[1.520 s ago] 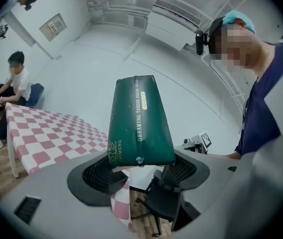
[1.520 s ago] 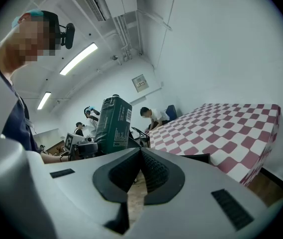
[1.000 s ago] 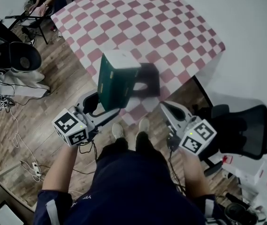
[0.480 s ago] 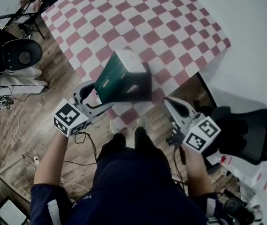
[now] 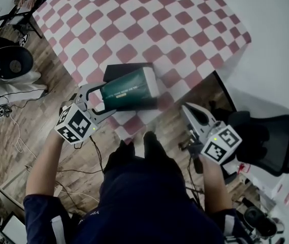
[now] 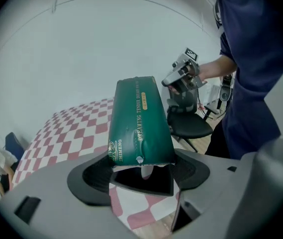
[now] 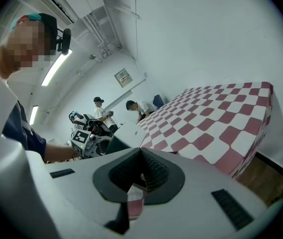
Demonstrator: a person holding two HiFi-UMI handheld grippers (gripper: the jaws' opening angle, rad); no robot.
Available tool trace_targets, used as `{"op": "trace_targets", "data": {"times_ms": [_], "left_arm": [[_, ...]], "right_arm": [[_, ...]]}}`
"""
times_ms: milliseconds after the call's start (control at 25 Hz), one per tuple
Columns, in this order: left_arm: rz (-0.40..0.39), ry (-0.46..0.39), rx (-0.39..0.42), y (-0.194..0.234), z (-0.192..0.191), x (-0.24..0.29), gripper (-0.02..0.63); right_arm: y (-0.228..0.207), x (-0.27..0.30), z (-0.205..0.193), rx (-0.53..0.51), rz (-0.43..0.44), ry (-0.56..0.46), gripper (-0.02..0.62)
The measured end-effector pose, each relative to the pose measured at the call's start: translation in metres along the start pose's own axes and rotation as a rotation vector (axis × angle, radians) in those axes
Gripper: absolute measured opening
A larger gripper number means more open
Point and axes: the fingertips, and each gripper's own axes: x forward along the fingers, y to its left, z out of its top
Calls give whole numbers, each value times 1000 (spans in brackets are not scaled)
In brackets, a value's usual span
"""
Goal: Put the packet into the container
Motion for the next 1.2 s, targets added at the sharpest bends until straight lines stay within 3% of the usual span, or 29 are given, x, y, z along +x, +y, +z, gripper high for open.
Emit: {"op": "trace_targets", "data": {"times_ms": [280,480,920,1200], "left_arm": [[-36,165,202,-4,-9,18,373],[-56,278,286,-9,-16,25,373],[-92,451,290,-10,-40,38,374],[-112,511,311,-14,-48,55,374]], "right_arm": [[-17,-3,-7,26,-4,13,17],[-25,-1,-10,40,8,14,16],[-35,3,-14,60,32,17,17],[-39,4,-20,70,35,30,15]]}}
